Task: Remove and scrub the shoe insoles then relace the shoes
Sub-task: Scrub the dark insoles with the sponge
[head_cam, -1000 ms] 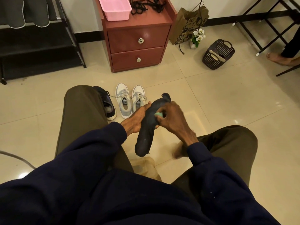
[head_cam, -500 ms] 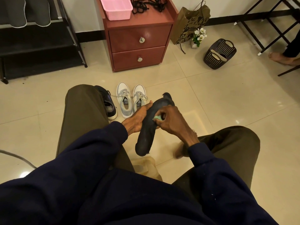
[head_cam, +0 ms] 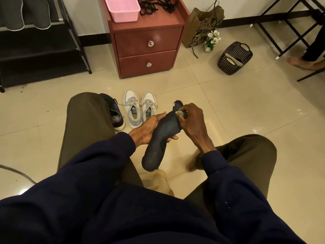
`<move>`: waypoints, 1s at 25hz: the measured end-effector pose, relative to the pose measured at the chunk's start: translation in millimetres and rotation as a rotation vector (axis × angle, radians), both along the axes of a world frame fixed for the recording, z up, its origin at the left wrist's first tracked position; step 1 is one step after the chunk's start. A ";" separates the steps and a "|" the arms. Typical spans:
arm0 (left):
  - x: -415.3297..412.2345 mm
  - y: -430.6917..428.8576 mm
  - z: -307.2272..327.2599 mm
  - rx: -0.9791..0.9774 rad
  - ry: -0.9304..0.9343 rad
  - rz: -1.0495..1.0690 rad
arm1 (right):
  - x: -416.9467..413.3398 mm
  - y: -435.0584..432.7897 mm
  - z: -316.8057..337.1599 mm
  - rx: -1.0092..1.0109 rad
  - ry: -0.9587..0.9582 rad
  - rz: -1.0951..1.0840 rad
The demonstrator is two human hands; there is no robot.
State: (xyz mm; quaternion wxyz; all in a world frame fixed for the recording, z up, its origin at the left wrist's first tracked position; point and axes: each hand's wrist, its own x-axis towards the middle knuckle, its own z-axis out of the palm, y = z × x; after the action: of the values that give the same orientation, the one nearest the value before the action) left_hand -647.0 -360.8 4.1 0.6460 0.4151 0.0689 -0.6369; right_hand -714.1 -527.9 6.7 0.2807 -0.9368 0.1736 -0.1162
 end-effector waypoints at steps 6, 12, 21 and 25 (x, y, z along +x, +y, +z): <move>-0.7 -1.0 -0.1 -0.022 -0.007 0.002 | 2.0 3.7 4.2 0.063 -0.054 0.040; 0.0 0.8 -2.1 -0.036 0.003 0.049 | -6.4 -30.8 -6.5 -0.026 0.118 -0.123; 1.0 -2.0 -5.1 -0.025 0.018 0.066 | -5.2 -10.2 10.0 0.044 -0.113 -0.005; 2.2 -0.5 -6.1 -0.027 -0.020 0.078 | -4.4 -24.2 0.8 -0.029 0.022 -0.140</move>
State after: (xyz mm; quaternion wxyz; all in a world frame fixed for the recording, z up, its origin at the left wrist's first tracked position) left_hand -644.8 -361.3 -2.0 0.6764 0.4097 0.0700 -0.6081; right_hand -718.5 -552.1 7.5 0.2562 -0.9276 0.2400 -0.1278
